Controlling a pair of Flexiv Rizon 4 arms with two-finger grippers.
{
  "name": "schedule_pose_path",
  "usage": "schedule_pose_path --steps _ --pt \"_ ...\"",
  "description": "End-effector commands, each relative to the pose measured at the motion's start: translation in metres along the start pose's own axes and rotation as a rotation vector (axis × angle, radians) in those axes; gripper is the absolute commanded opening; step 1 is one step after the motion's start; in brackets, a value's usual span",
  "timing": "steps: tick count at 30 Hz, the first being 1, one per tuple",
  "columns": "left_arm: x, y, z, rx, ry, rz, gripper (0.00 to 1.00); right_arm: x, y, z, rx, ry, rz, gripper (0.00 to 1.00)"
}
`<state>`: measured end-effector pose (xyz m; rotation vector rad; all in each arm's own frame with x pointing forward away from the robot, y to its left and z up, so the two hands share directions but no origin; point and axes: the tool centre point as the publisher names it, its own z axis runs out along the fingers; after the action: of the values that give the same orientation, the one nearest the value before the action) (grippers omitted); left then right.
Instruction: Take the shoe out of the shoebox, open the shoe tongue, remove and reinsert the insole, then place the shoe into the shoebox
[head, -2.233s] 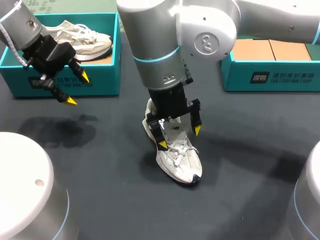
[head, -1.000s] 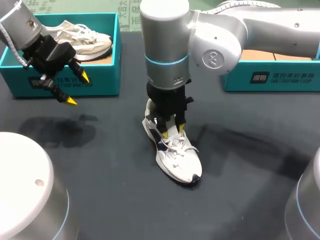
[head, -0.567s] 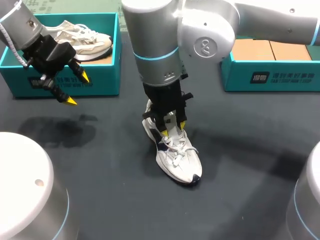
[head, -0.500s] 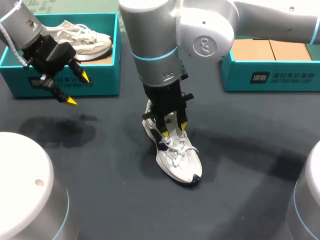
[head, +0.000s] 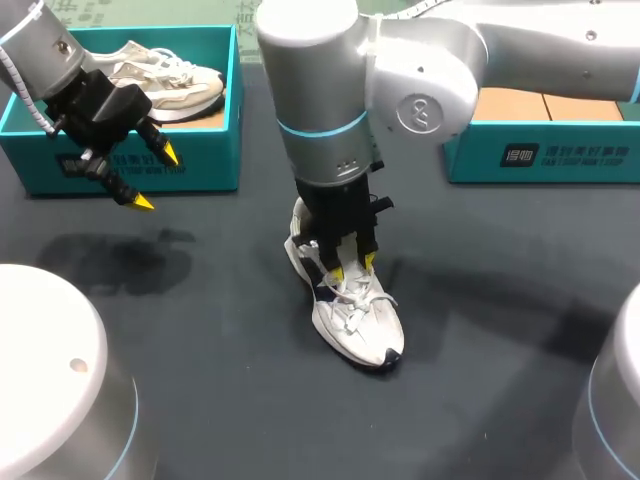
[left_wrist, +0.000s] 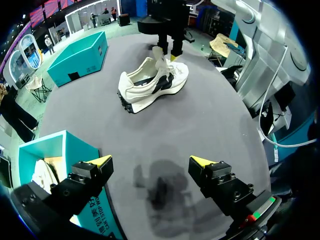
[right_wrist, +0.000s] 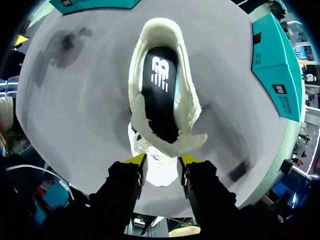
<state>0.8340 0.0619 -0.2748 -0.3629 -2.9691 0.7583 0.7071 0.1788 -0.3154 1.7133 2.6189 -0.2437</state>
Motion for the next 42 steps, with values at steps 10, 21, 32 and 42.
schedule_pose_path --steps 10,21,32,42 --pt "0.0 0.0 0.0 -0.003 0.0 0.0 1.0 -0.004 0.059 0.03 0.02 0.058 -0.105 0.34" --pt "0.0 0.0 0.0 -0.003 0.0 0.0 1.0 0.0 0.037 -0.011 0.01 -0.048 -0.105 0.31" --pt "0.0 0.0 0.0 -0.003 0.0 0.0 1.0 -0.008 0.06 0.029 -0.005 0.03 -0.167 0.33" --pt "0.0 0.0 0.0 -0.003 0.0 0.0 1.0 -0.009 0.052 -0.001 -0.015 -0.01 -0.193 0.3"
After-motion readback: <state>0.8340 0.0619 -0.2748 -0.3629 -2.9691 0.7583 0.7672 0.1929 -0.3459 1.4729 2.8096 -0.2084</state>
